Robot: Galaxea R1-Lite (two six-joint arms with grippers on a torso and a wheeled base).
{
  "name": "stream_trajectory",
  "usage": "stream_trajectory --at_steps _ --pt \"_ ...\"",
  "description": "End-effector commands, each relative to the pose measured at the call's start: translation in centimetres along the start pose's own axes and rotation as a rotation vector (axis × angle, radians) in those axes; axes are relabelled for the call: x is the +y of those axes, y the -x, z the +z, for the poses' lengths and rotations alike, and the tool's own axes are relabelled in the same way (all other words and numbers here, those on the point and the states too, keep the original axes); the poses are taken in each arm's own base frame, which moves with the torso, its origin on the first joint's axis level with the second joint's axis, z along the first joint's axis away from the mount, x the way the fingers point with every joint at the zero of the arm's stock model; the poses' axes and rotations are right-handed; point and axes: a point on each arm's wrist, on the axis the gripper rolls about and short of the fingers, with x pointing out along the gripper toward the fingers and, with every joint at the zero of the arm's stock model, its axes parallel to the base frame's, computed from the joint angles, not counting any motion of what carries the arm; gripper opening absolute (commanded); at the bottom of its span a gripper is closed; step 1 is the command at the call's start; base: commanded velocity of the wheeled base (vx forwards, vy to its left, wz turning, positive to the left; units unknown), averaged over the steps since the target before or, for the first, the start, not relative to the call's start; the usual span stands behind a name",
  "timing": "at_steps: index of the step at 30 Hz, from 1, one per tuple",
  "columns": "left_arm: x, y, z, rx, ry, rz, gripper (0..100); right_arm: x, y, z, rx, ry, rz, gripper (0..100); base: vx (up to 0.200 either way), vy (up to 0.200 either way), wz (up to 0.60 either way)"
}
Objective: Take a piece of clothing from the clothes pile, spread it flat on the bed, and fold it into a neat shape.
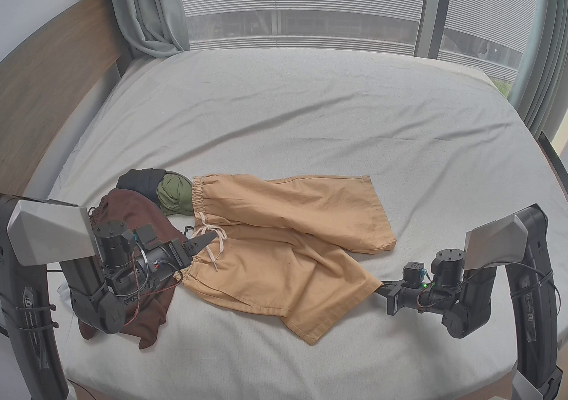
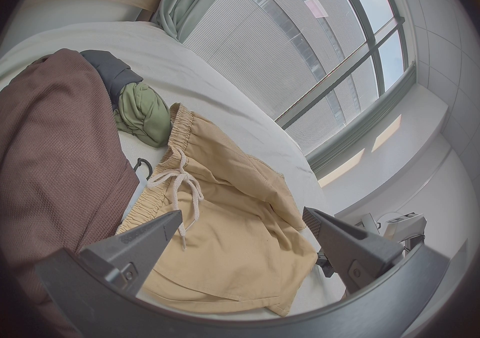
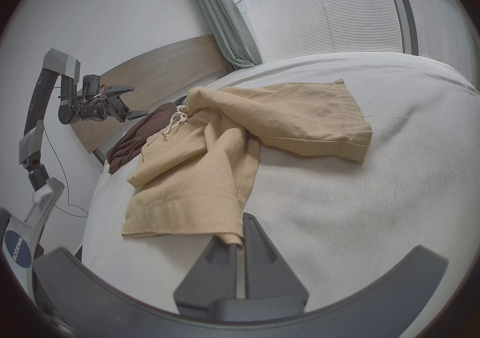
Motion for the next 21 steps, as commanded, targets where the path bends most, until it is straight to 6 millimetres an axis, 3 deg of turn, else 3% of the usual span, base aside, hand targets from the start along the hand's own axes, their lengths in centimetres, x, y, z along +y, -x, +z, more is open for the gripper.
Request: stream_trajectory --at_steps 1,10,21 --pt "0.0 0.0 0.0 0.0 0.0 0.0 100 -0.5 0.3 0.2 -0.009 -0.002 -0.015 0 0.0 0.0 0.0" --pt "0.0 0.0 0.1 -0.002 -0.001 -0.002 100 -3.1 1.4 1.3 -0.065 0.001 -0.092 0 0.0 0.0 0.0" --pt "0.0 0.0 0.0 0.0 0.002 0.0 100 -5.1 0.6 2.6 -0.138 0.041 -0.131 0 0.0 0.0 0.0"
